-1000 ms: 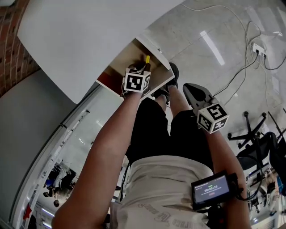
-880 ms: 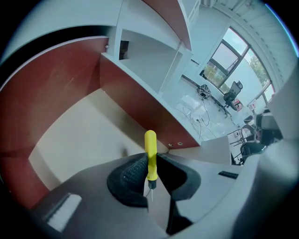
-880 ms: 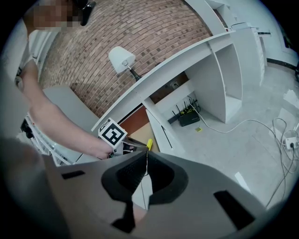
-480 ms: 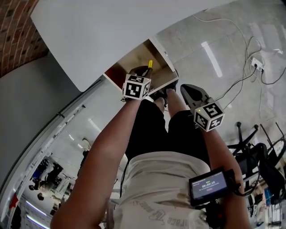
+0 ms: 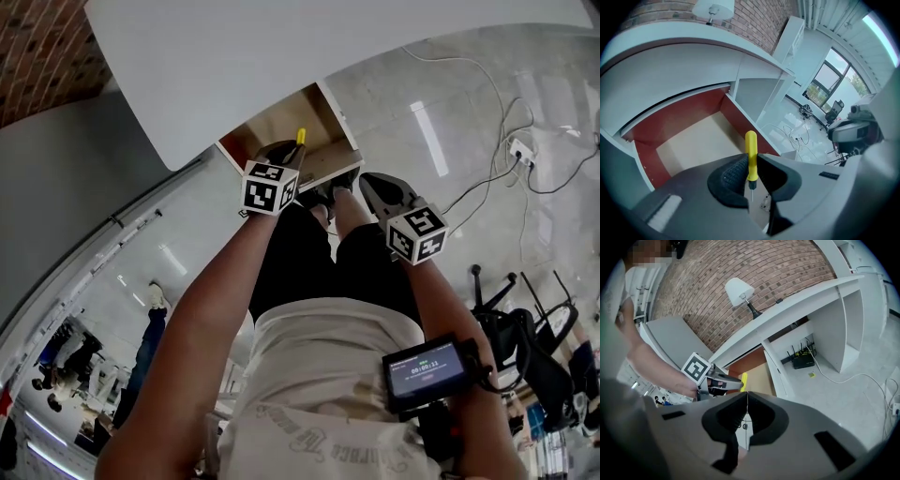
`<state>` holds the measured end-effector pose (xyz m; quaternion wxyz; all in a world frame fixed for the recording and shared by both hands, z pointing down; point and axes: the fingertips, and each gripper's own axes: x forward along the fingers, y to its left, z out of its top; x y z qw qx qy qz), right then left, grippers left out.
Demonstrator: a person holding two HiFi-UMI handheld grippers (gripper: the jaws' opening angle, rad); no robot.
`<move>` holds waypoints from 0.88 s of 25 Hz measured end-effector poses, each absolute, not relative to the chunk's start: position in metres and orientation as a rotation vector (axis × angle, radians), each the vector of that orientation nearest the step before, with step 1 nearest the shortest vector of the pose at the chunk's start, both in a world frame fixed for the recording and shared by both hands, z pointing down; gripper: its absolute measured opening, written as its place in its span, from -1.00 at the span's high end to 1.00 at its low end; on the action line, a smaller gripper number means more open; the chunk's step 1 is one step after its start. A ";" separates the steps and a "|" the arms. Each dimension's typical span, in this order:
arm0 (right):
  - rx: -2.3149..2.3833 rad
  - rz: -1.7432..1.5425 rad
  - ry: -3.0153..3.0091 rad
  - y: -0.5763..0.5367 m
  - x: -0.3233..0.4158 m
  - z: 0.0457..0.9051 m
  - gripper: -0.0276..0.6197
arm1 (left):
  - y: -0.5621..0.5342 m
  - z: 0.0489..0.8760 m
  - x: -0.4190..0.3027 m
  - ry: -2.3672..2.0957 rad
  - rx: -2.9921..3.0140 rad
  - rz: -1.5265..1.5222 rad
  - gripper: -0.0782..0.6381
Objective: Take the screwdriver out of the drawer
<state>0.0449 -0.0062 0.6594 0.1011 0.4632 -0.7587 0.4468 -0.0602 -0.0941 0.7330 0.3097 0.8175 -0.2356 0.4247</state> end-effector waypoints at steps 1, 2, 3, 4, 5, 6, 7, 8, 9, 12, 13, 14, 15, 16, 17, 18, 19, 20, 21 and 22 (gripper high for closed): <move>1.362 1.309 -2.247 -0.008 0.043 0.655 0.90 | -0.095 0.726 -0.062 -0.629 2.165 1.113 0.62; 1.356 1.298 -2.250 -0.009 0.042 0.651 0.90 | -0.095 0.720 -0.062 -0.634 2.169 1.100 0.62; 1.347 1.288 -2.250 -0.009 0.043 0.648 0.90 | -0.093 0.715 -0.061 -0.638 2.171 1.086 0.62; 1.335 1.284 -2.250 -0.009 0.043 0.646 0.90 | -0.092 0.710 -0.062 -0.644 2.171 1.074 0.62; 1.321 1.282 -2.253 -0.010 0.040 0.644 0.90 | -0.091 0.705 -0.064 -0.652 2.170 1.065 0.62; 1.309 1.279 -2.260 -0.012 0.036 0.641 0.90 | -0.091 0.698 -0.069 -0.662 2.170 1.056 0.62; 1.299 1.273 -2.268 -0.014 0.031 0.636 0.90 | -0.091 0.690 -0.073 -0.671 2.173 1.046 0.62; 1.292 1.263 -2.275 -0.016 0.027 0.630 0.90 | -0.091 0.681 -0.077 -0.679 2.178 1.034 0.62; 1.286 1.252 -2.282 -0.017 0.025 0.625 0.90 | -0.091 0.673 -0.079 -0.687 2.185 1.021 0.62; 1.265 1.234 -2.295 -0.015 0.020 0.619 0.90 | -0.084 0.661 -0.081 -0.711 2.187 0.987 0.62; 1.255 1.232 -2.297 -0.014 0.019 0.618 0.90 | -0.081 0.659 -0.083 -0.719 2.184 0.979 0.62; 1.246 1.229 -2.299 -0.013 0.018 0.618 0.90 | -0.078 0.656 -0.084 -0.726 2.182 0.970 0.62; 1.237 1.225 -2.302 -0.012 0.017 0.616 0.90 | -0.077 0.654 -0.084 -0.732 2.181 0.962 0.62; 1.228 1.220 -2.304 -0.013 0.016 0.615 0.90 | -0.076 0.651 -0.085 -0.740 2.179 0.953 0.62; 1.217 1.214 -2.307 -0.013 0.015 0.613 0.90 | -0.075 0.648 -0.086 -0.748 2.177 0.944 0.62; 1.205 1.207 -2.312 -0.015 0.013 0.611 0.90 | -0.075 0.645 -0.088 -0.758 2.175 0.934 0.62; 1.195 1.199 -2.317 -0.016 0.011 0.610 0.90 | -0.075 0.643 -0.091 -0.767 2.175 0.925 0.62; 1.188 1.192 -2.322 -0.018 0.009 0.608 0.90 | -0.075 0.639 -0.094 -0.776 2.176 0.916 0.62; 1.183 1.186 -2.326 -0.020 0.008 0.607 0.90 | -0.075 0.636 -0.096 -0.782 2.180 0.906 0.62; 1.179 1.181 -2.329 -0.022 0.006 0.605 0.90 | -0.075 0.632 -0.097 -0.787 2.184 0.895 0.62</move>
